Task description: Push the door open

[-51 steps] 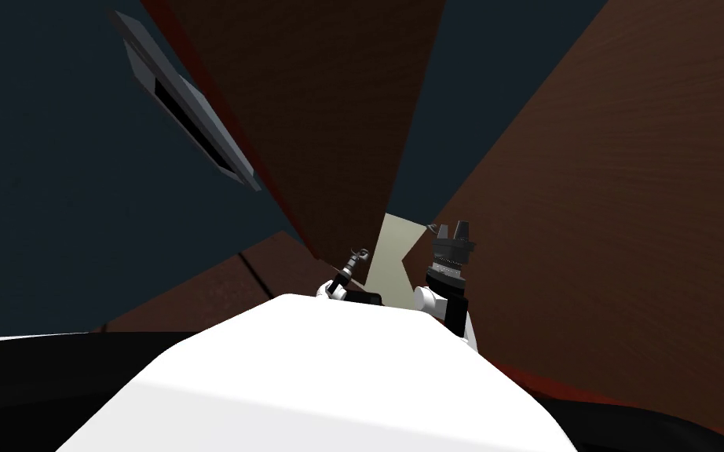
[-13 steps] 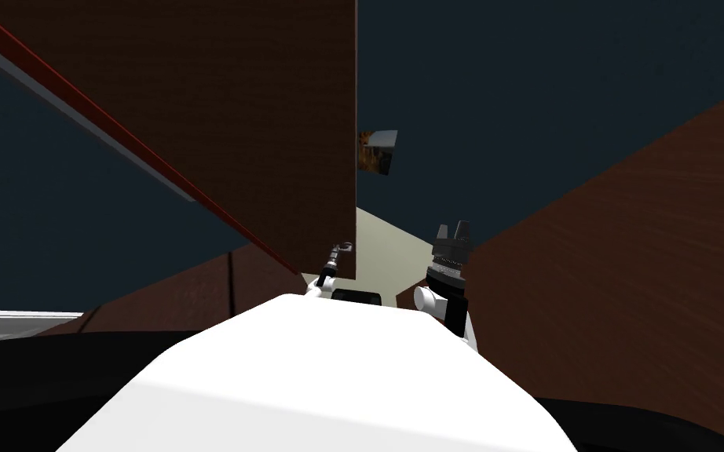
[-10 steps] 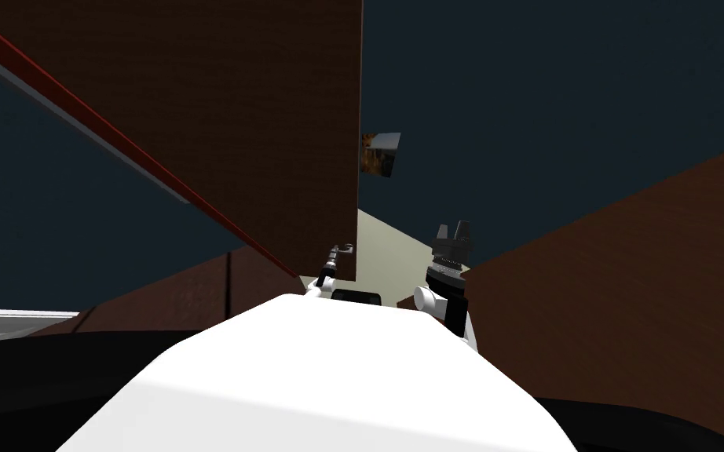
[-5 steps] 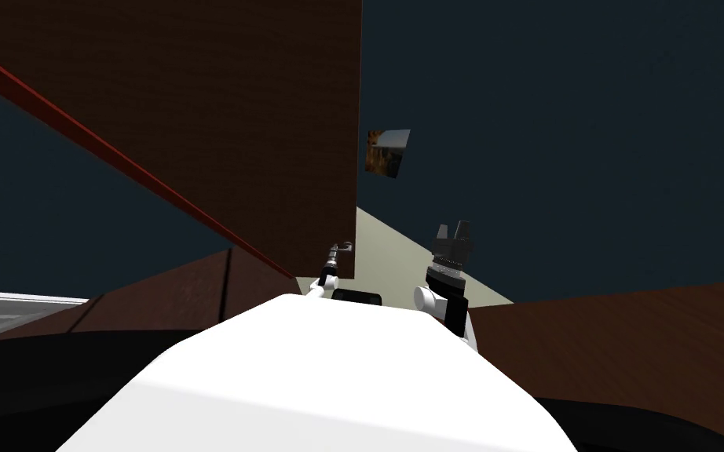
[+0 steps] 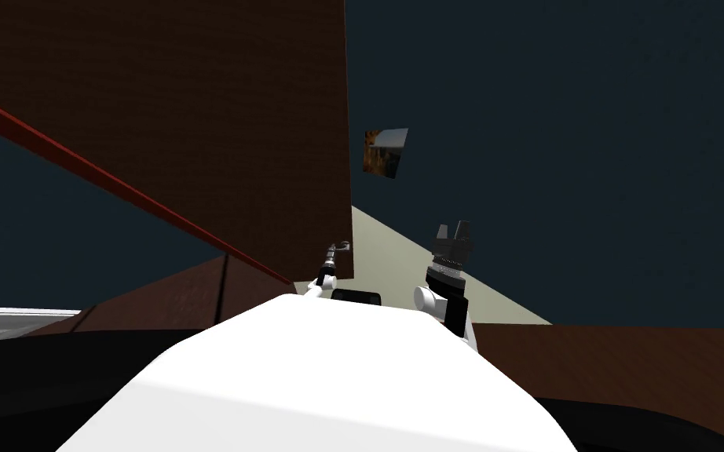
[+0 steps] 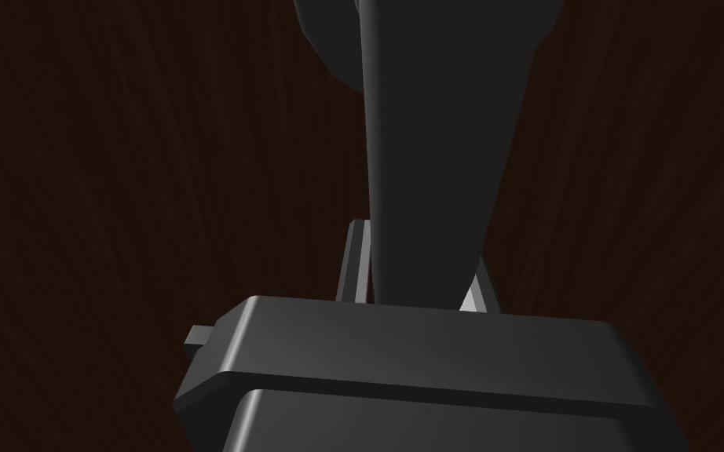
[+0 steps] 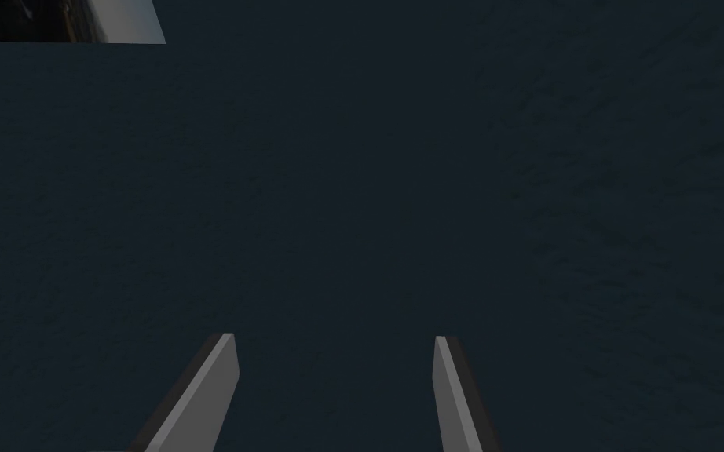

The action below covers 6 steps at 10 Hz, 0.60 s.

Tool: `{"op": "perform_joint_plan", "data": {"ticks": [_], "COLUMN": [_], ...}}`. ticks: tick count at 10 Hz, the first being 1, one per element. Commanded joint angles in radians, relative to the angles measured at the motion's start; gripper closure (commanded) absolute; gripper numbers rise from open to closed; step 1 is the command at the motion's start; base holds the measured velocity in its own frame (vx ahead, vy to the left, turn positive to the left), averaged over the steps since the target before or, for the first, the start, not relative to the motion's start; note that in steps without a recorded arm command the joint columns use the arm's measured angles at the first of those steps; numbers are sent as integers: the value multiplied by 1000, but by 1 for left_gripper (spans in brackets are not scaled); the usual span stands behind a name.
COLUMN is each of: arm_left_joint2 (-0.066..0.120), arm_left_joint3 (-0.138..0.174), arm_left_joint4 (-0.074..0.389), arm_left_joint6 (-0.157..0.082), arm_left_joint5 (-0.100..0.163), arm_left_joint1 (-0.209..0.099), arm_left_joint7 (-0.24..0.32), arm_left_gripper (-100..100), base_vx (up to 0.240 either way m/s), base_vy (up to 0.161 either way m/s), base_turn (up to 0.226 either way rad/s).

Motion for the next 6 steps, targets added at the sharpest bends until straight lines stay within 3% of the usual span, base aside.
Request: {"op": "perform_joint_plan", "data": {"ticks": [1,3,6], "arm_left_joint2": [27,27,17], "arm_left_joint3": [25,36,52], "arm_left_joint4": [-26,-27,-27], "arm_left_joint6": [-6,-8,-11], "arm_left_joint5": [14,22,34], "arm_left_joint1": [9,9,9], "arm_left_joint7": [-14,-22,-33], "arm_left_gripper": [100,100,100], "base_vx": [236,162,176], "base_vy": [19,-3,-67], "base_turn": [69,26,59]}}
